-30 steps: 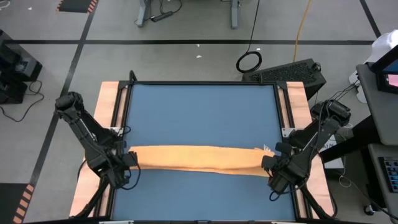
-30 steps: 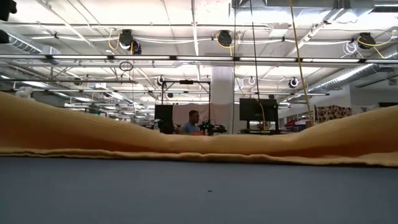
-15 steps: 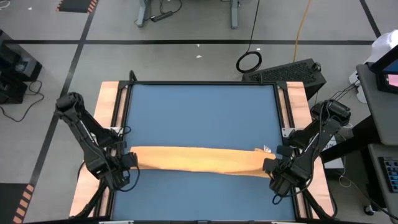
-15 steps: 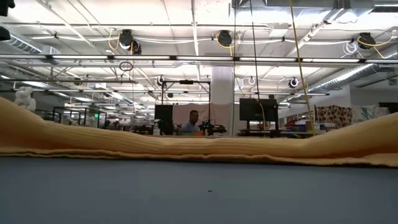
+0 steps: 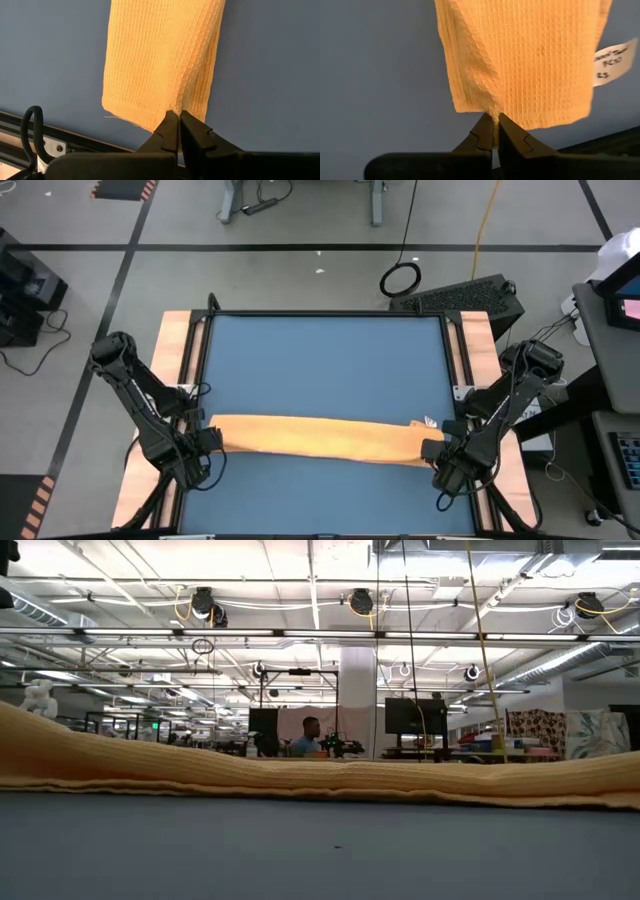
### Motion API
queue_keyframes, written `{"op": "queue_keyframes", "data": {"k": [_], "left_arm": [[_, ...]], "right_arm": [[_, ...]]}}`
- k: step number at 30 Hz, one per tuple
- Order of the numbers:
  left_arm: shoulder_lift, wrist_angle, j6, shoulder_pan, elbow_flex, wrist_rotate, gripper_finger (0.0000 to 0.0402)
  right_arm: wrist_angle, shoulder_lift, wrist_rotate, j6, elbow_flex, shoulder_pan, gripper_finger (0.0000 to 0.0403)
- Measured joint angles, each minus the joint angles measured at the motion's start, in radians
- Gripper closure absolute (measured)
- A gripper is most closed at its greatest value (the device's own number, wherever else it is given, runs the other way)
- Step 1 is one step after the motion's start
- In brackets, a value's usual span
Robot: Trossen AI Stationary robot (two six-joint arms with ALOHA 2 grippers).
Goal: Roll towel into tight, uniform cylinder
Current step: Fold the orange microfiber cloth
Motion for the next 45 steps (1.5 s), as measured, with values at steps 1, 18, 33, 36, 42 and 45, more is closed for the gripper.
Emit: {"op": "queue_keyframes", "data": {"k": [1,18,33,36,42,45], "left_arm": [[0.000,0.000,0.000,0.000,0.000,0.000,0.0392],[0.000,0.000,-0.002,0.000,0.000,0.000,0.0388],[0.000,0.002,-0.003,0.000,0.000,0.017,0.0322],[0.000,0.001,-0.006,0.000,0.000,0.028,0.0288],[0.000,0.003,-0.027,0.000,0.002,0.111,0.0246],[0.000,0.018,-0.027,0.000,0.019,0.097,0.0243]], "right_arm": [[0.017,0.000,0.000,0.004,-0.011,0.000,0.0403],[0.123,0.000,0.007,-0.017,-0.058,0.000,0.0387],[0.133,0.000,-0.011,0.007,-0.058,0.000,0.0263],[0.145,-0.001,-0.017,0.008,-0.058,0.000,0.0246],[0.175,-0.040,-0.018,0.001,-0.039,0.000,0.0229],[0.180,-0.079,-0.018,0.012,-0.028,0.000,0.0231]]}}
